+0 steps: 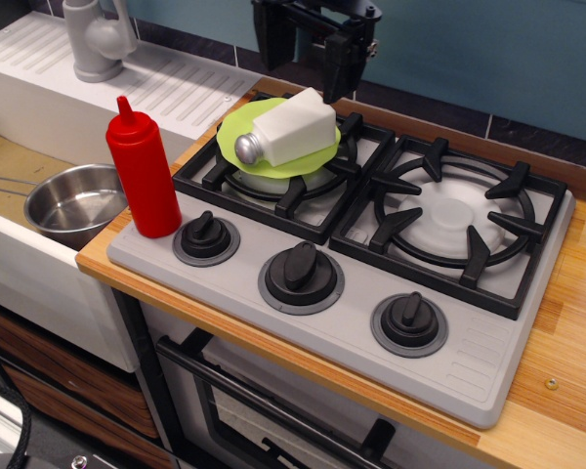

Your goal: Put saltcontainer on plate and ketchupbottle in pot or pan in sink

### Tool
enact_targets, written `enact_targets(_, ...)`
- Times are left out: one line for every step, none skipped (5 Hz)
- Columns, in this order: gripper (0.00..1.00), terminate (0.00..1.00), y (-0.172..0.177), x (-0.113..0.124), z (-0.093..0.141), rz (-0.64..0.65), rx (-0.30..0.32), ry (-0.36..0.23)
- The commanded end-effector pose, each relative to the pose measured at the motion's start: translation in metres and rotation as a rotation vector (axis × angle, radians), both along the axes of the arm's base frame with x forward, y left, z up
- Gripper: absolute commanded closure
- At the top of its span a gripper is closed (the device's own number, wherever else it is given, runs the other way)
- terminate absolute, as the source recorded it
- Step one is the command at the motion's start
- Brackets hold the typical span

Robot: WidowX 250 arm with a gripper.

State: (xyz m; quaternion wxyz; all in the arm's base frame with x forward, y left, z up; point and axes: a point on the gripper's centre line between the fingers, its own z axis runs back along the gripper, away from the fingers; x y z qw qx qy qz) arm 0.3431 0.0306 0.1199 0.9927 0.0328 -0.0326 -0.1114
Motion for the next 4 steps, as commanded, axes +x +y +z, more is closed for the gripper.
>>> enact_targets(0.00, 0.00, -0.001, 0.009, 0.022, -0.003, 0.007, -0.068)
enact_targets(0.00, 0.00, 0.017, -0.016, 0.032, -0.004, 0.030, -0.080)
enact_targets(0.00, 0.00, 0.033, -0.026, 0.033, -0.028, 0.055, -0.117)
enact_targets(0.00, 0.00, 0.052, -0.027, 0.032, -0.072, 0.061, -0.128)
